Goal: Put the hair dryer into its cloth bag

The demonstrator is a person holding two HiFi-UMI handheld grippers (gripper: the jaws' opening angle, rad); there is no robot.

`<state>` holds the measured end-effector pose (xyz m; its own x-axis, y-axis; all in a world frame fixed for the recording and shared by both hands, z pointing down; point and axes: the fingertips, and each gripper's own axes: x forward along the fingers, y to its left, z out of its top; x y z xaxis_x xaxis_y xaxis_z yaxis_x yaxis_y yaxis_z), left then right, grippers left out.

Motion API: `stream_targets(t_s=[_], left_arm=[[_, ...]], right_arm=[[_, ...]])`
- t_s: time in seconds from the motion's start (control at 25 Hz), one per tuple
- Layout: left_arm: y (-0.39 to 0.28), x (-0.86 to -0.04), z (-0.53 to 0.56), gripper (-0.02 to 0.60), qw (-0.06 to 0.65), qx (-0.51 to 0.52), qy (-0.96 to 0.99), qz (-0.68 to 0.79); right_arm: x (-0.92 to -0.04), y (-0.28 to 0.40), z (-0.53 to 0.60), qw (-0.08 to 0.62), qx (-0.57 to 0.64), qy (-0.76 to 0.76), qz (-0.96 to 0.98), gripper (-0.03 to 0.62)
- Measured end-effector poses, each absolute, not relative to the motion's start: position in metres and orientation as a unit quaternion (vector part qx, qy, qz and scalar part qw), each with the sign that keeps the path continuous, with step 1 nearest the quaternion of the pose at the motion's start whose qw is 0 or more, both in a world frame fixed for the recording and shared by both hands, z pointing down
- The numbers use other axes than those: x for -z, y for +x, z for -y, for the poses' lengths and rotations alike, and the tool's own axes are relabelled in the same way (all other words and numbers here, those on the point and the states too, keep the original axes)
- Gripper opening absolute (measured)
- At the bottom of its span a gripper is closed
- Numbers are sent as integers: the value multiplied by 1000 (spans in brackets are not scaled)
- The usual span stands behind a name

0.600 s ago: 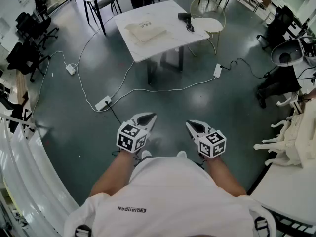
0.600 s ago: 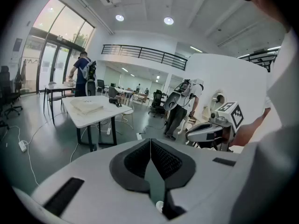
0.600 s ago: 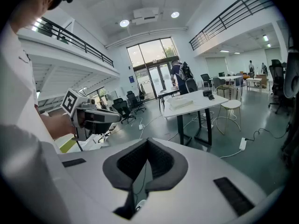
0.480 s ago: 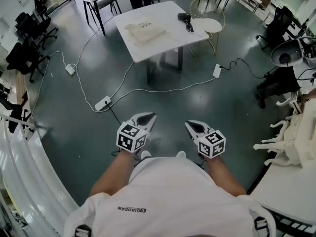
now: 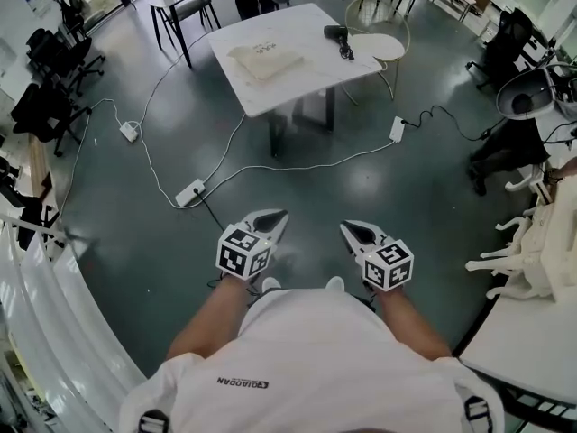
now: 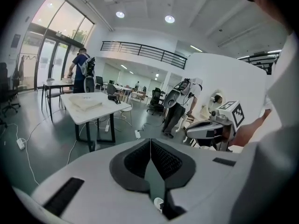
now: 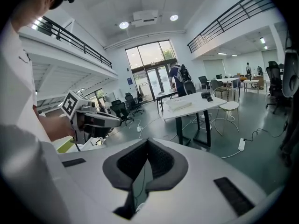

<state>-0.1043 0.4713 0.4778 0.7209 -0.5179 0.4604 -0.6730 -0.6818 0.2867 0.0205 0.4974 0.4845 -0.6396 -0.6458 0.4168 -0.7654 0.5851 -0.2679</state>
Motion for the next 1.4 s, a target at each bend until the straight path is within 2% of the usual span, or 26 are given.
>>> stream_targets(t_s=[0.28,0.88,1.4], left_arm=[[-119,-484,-476,31,223,-177,905,315],[-205,-493,-475,31,214,-193,907,309],[-205,-507,-439,31,232,-187,900,319]], right_arm=[[-496,2,-503,147,-226,409,872,22],[-498,-77,-498,155,-227,412,869,23],[-508,-69,-456,156,-236,415,865,23]])
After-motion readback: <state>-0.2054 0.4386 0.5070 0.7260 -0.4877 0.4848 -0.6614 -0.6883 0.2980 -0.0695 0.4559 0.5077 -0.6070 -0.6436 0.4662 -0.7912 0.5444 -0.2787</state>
